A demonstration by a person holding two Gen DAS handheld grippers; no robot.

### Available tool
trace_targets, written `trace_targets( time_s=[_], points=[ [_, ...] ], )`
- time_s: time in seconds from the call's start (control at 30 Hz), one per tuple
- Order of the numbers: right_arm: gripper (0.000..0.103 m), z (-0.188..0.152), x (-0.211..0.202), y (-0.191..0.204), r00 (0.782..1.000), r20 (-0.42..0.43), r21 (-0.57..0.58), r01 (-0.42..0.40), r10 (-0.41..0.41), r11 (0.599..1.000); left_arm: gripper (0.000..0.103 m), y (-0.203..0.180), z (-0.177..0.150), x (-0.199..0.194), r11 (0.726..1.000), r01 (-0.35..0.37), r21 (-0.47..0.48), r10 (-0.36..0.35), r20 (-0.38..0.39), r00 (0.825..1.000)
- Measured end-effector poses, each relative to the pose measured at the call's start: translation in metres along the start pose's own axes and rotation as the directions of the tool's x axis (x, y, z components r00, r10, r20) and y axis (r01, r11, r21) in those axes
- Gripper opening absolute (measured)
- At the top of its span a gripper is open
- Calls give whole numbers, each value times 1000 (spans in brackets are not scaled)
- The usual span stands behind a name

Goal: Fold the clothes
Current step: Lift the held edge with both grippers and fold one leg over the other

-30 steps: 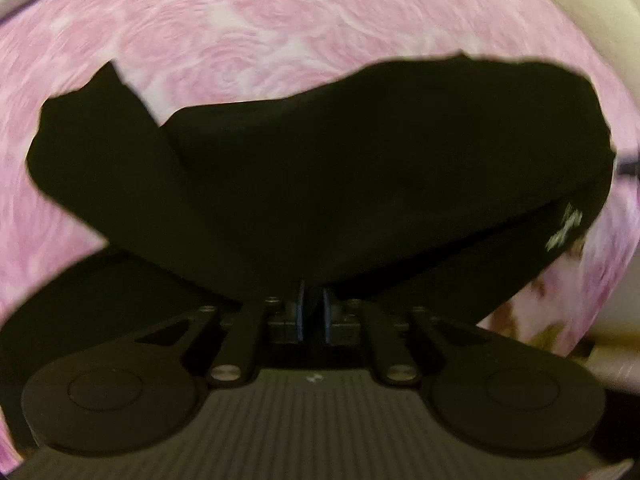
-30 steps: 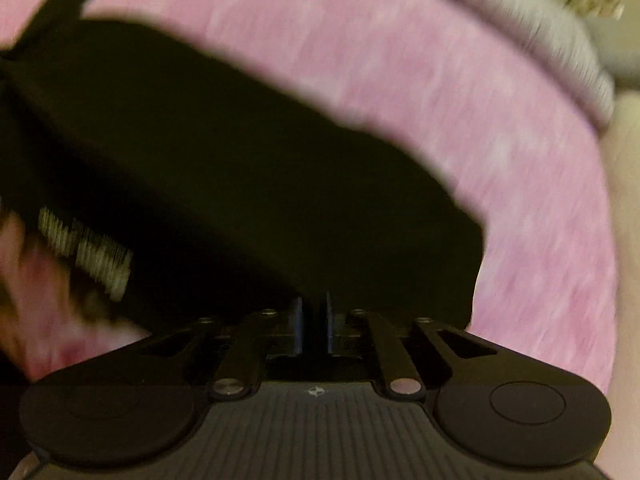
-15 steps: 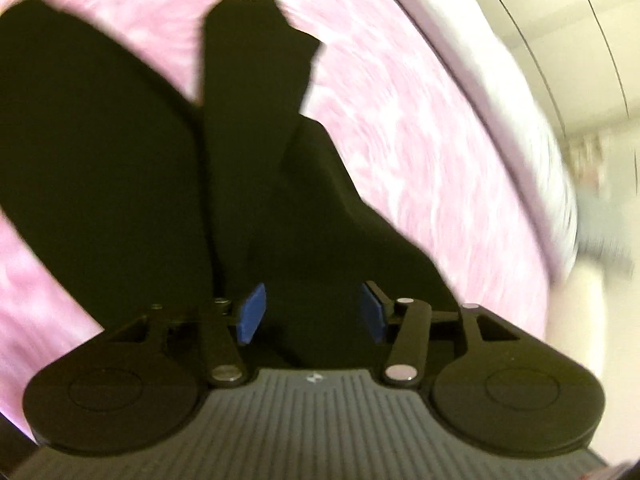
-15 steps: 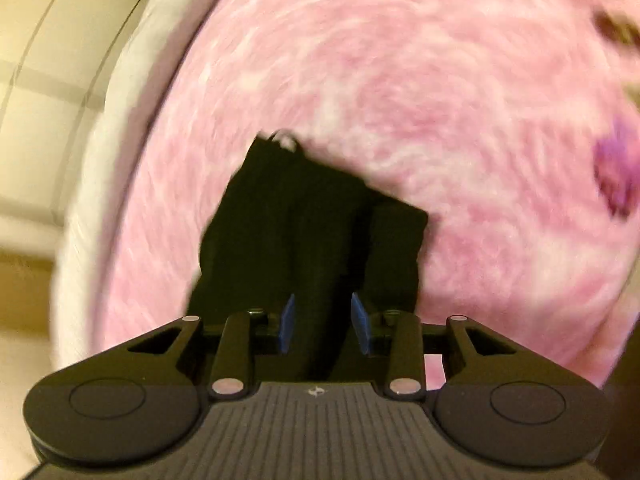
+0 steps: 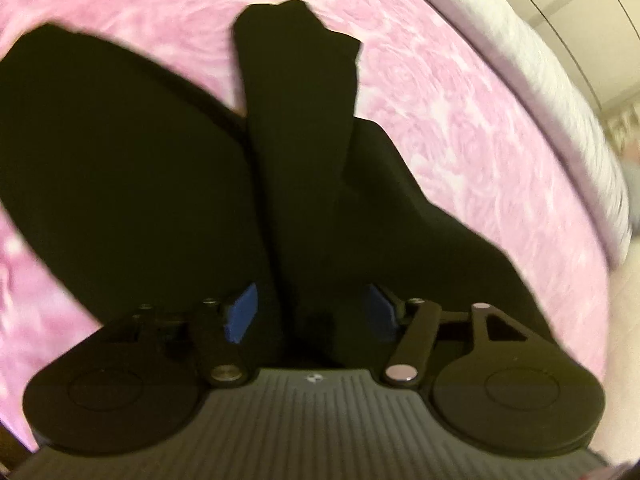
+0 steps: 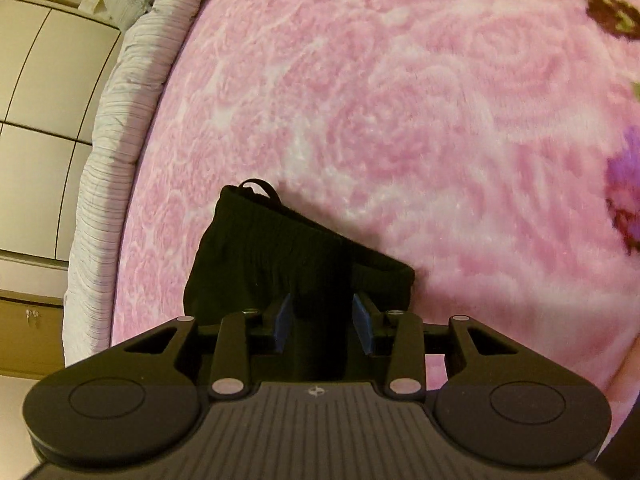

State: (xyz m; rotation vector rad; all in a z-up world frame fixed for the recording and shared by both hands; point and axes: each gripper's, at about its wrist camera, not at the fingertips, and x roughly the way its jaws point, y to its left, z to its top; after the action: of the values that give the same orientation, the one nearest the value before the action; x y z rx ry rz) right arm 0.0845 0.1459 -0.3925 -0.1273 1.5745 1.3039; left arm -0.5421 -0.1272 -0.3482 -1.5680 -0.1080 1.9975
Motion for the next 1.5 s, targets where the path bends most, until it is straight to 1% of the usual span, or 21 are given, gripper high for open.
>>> trace_targets(
  time_s=[0.13,0.17,0.2,0.23,0.27,0.33,0.37,0.53,0.67,0.73,0.77,0.8,0.83,0.9,1.03,1.07,1.13,1.17,1.2,1.33,1.5],
  points=[
    [40,1,0,-3,1000,14,23,-12,12,1000,55,-7,4,21,994,-14,110,16,-17,1000],
    [40,1,1,-4,1000,18,32,-18,18,999,46,-8,3,27,992,-19,127,21,-19,1000],
    [41,0,1,-4,1000,22,36,-23,22,999,18,-7,4,26,988,-28,152,30,-13,999],
    [40,0,2,-3,999,27,34,-25,24,999,5,-7,5,26,984,-37,175,38,-5,999],
    [36,-1,2,-2,999,30,27,-26,25,999,2,-5,7,20,983,-35,178,34,8,999],
    [6,-2,2,2,999,32,-10,-32,33,999,2,0,10,9,982,-33,187,27,33,999],
    [4,-3,-1,6,998,44,-35,-34,36,999,2,0,11,0,978,-38,206,28,51,998],
    [3,-13,-27,24,993,105,-118,-48,60,992,3,-2,1,-48,965,-36,259,6,115,993],
    [3,-20,-50,18,990,138,-105,-25,39,994,3,7,-19,-43,950,-40,308,22,62,998],
    [3,-19,-48,9,994,111,-96,5,6,995,3,11,-21,-29,957,-46,285,33,50,998],
    [5,-19,-44,6,996,89,-94,6,3,996,3,14,-22,-22,961,-50,273,39,45,998],
    [13,-19,-39,4,998,60,-81,-8,13,997,3,15,-22,-18,963,-52,265,41,47,998],
    [16,-19,-34,5,999,46,-72,-11,15,997,3,16,-23,-14,965,-55,256,44,50,998],
    [37,-18,-25,7,999,43,-81,-17,21,997,3,17,-21,-6,966,-57,252,46,49,998],
    [37,-11,-2,4,999,40,-63,-26,29,998,4,19,-27,-5,963,-62,262,53,42,998],
    [37,-10,5,2,999,36,-57,-23,25,998,4,20,-26,-4,965,-61,256,53,38,998],
    [26,-9,17,-1,999,10,-50,-44,45,998,3,18,-28,-13,966,-57,253,48,44,998],
    [10,-9,19,-1,998,3,-55,-59,59,997,3,17,-26,-18,965,-52,259,38,57,998],
    [5,-10,18,2,998,11,-76,-62,63,995,3,16,-25,-22,963,-47,265,29,69,997],
    [1,-10,-9,19,995,51,-164,-74,83,984,3,14,-26,-46,952,-37,303,4,108,994],
    [1,-11,-44,13,996,66,-163,-50,61,985,4,15,-42,-53,942,-55,330,25,95,995]
  ],
)
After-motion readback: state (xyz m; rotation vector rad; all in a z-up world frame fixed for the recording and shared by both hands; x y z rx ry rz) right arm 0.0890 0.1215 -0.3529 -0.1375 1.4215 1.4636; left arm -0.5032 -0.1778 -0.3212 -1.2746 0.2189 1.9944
